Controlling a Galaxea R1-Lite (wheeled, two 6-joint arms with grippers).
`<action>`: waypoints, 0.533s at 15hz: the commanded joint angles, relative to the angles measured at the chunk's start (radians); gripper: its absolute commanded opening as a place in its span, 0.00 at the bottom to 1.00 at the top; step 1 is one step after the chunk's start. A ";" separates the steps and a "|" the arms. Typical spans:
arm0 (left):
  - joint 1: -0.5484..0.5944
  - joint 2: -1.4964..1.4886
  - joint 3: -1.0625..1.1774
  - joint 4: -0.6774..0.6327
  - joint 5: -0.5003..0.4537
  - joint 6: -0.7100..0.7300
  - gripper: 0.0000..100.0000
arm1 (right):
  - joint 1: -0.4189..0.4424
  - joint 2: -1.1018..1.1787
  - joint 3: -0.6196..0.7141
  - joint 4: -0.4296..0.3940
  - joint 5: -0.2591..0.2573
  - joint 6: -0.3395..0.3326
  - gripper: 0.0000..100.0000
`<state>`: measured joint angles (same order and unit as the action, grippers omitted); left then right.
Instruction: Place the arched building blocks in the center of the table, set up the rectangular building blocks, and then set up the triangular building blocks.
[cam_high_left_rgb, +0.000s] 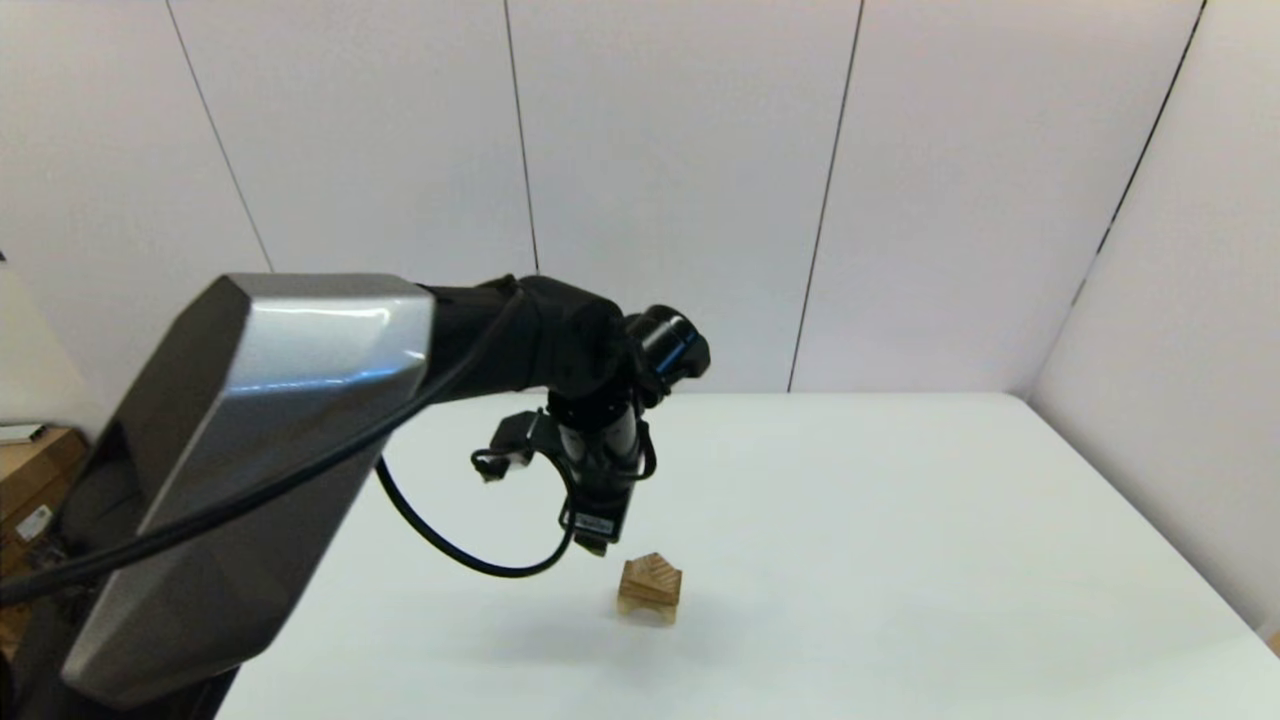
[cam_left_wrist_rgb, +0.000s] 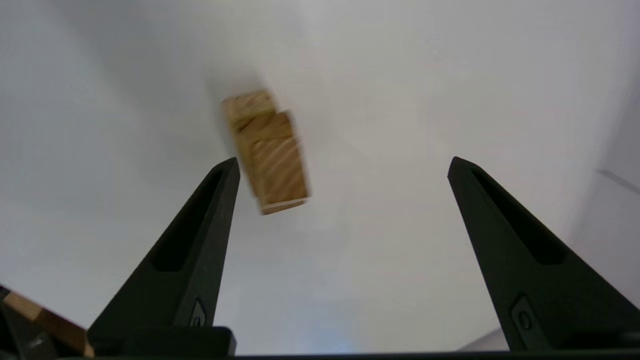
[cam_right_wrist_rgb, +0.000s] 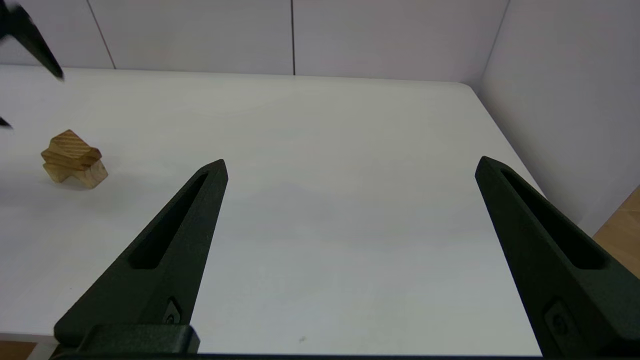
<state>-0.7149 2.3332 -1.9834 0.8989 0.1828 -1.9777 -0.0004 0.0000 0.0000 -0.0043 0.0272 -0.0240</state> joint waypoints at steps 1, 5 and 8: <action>0.066 -0.198 0.023 0.048 0.081 0.082 1.00 | 0.000 -0.002 0.000 0.000 0.000 -0.001 1.00; 0.129 -0.308 0.060 0.141 0.083 0.177 1.00 | 0.000 -0.002 0.000 0.000 0.000 -0.001 1.00; 0.192 -0.373 0.120 0.190 0.086 0.266 1.00 | -0.001 -0.002 0.000 -0.002 0.000 -0.001 1.00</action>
<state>-0.5666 2.0315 -1.9030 1.0574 0.2645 -1.7487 0.0000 0.0000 0.0000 -0.0043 0.0268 -0.0240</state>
